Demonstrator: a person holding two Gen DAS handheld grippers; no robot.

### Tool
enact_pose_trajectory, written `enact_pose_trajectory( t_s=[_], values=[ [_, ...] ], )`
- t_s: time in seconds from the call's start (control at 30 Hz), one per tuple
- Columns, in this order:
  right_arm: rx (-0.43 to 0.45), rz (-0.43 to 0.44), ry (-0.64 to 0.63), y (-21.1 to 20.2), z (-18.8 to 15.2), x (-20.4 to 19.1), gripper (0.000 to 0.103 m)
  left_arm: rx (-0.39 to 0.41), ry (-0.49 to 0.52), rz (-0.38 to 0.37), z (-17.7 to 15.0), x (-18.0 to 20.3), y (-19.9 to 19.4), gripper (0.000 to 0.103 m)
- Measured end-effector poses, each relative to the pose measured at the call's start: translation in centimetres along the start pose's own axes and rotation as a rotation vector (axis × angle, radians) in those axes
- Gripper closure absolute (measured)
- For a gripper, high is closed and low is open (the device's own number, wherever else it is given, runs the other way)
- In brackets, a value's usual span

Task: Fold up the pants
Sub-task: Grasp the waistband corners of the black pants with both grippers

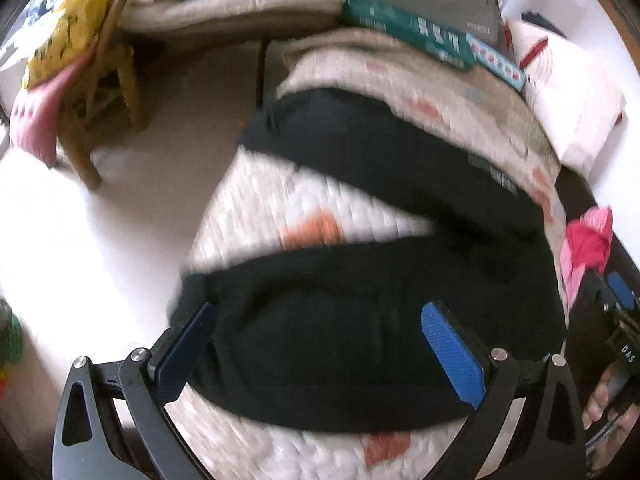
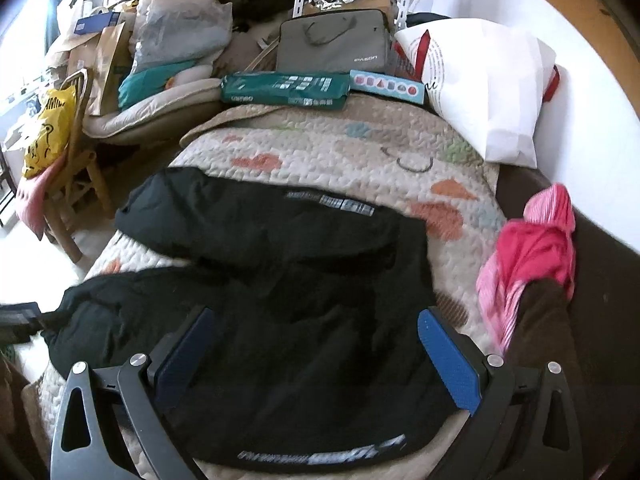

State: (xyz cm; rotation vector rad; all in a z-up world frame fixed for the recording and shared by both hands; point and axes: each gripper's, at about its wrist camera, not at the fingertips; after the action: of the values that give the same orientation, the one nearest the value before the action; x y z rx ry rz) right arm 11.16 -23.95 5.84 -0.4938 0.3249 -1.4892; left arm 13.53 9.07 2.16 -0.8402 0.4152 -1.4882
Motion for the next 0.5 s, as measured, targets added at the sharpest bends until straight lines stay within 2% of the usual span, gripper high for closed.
enact_pose_trajectory(
  t_s=[0.1, 0.2, 0.33, 0.5],
  values=[
    [0.017, -0.019, -0.010, 1.5, 1.7, 1.5, 0.000, 0.081, 0.056, 0.082, 3.4, -0.5, 0.6, 0.000],
    [0.033, -0.038, -0.021, 3.3, 2.9, 2.4, 0.000, 0.137, 0.078, 0.120, 6.1, -0.8, 1.7, 0.000],
    [0.026, -0.016, -0.020, 5.2, 3.6, 2.7, 0.000, 0.155, 0.062, 0.102, 8.5, -1.1, 3.9, 0.000],
    [0.000, 0.031, -0.020, 7.7, 4.3, 3.5, 0.000, 0.126, 0.082, 0.051, 11.1, -0.6, 8.8, 0.000]
  ],
)
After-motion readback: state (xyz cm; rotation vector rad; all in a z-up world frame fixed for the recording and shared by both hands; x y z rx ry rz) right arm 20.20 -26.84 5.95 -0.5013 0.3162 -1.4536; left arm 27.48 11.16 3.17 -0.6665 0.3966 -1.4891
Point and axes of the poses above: each gripper's, at about its wrist camera, not at the fingertips, and y roughly the way its jaws point, x to its right, z to its top, and after that the axes turned 15 degrees about x, right-handed
